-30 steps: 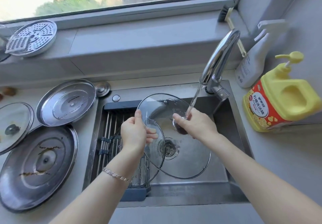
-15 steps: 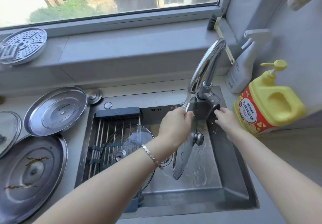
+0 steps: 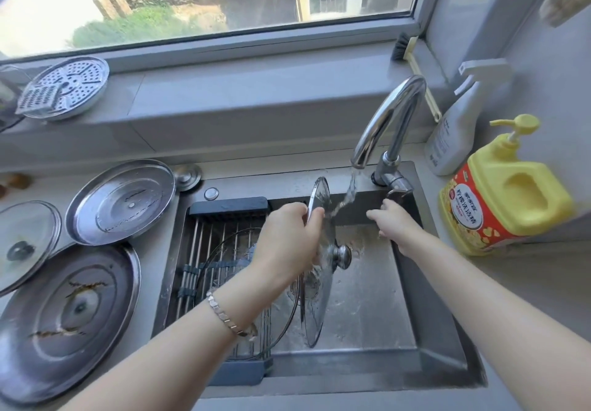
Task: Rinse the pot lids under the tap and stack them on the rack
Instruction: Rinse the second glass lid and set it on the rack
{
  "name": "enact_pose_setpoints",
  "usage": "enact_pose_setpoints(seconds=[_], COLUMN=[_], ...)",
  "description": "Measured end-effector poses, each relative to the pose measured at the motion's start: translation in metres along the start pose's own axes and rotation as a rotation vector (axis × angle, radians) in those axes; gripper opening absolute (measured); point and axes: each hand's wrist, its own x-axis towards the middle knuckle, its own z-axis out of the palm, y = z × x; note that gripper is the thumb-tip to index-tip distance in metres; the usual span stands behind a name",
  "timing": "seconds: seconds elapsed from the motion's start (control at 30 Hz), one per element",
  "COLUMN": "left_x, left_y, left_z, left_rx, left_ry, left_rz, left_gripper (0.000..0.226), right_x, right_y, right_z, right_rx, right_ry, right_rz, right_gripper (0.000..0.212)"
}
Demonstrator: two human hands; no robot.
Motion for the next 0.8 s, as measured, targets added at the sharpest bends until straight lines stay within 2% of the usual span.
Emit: enact_pose_setpoints(seconds=[0.13, 0.23, 0.43, 0.6, 0.8], left_x=[-0.011, -0.02, -0.035, -0.044, -0.058], left_y=[-0.001, 0.0, 0.008, 0.018, 0.012], left_z=[-0.013, -0.019, -0.029, -0.032, -0.024], left_rx=[-0.014, -0.029, -0.025, -0.015, -0.1], left_ry=[0.001, 0.004, 0.013, 0.058, -0.019], left_rz=[-0.011, -0.019, 0.013, 0.079, 0.02], left_gripper=[0.04, 0.04, 0.042, 0.042, 0.037], right_x=[-0.029, -0.05, -0.077, -0.089, -0.102], right_y=[0.018, 0.03, 0.038, 0.04, 0.036], right_z=[0.015, 0.018, 0.012, 0.006, 0.007], right_rx=[-0.211, -0.337, -0.466, -0.463, -0.457], right_ry=[-0.04, -0.115, -0.165, -0.13, -0.072], right_rz=[-0.073, -0.101, -0.141, -0.216, -0.283], right_gripper=[0.043, 0.036, 0.035, 0.032, 0.033])
